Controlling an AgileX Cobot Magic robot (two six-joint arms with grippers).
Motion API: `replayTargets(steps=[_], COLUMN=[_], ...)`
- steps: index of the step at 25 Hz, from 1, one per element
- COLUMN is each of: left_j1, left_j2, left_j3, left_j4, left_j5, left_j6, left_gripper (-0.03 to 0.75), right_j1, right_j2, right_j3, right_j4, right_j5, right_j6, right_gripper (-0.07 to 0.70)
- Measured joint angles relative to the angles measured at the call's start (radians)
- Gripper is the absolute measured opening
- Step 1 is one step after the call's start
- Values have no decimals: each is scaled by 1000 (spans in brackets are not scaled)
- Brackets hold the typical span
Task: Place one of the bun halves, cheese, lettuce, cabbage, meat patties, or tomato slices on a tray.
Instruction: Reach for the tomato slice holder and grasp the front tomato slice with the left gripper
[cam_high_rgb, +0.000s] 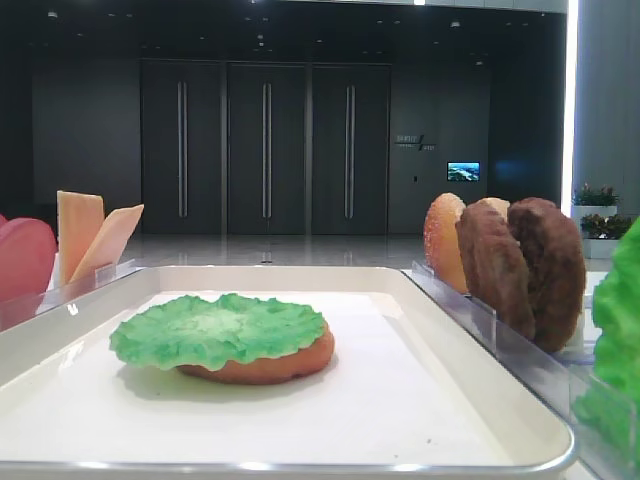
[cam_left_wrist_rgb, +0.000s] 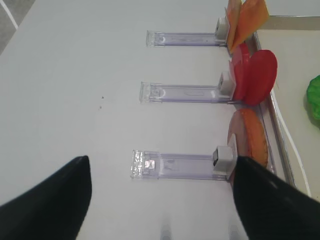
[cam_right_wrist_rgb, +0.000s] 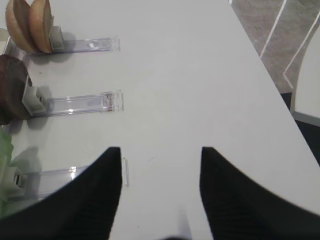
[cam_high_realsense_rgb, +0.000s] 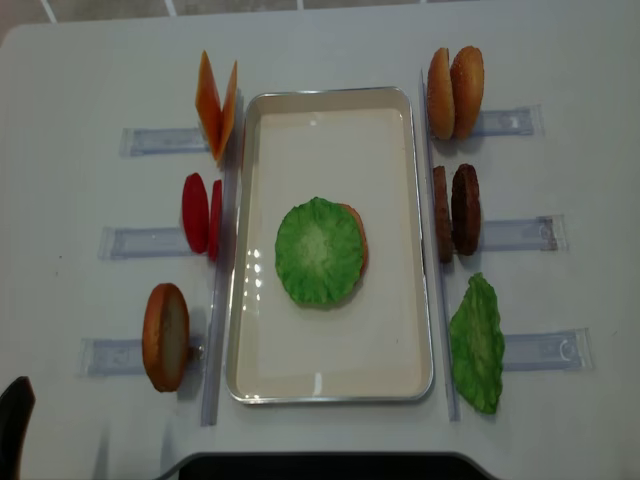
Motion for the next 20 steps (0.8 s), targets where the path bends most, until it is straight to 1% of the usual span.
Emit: replayTargets(steps=[20], left_j1=[0], left_j2=[0], left_j3=[0], left_j4=[0], left_j5=[0], left_j6=[0], left_gripper=[692], right_j1=[0], right_j2=[0], right_j3=[0], right_j4=[0], right_j5=[0], right_j6=[0], right_gripper=[345])
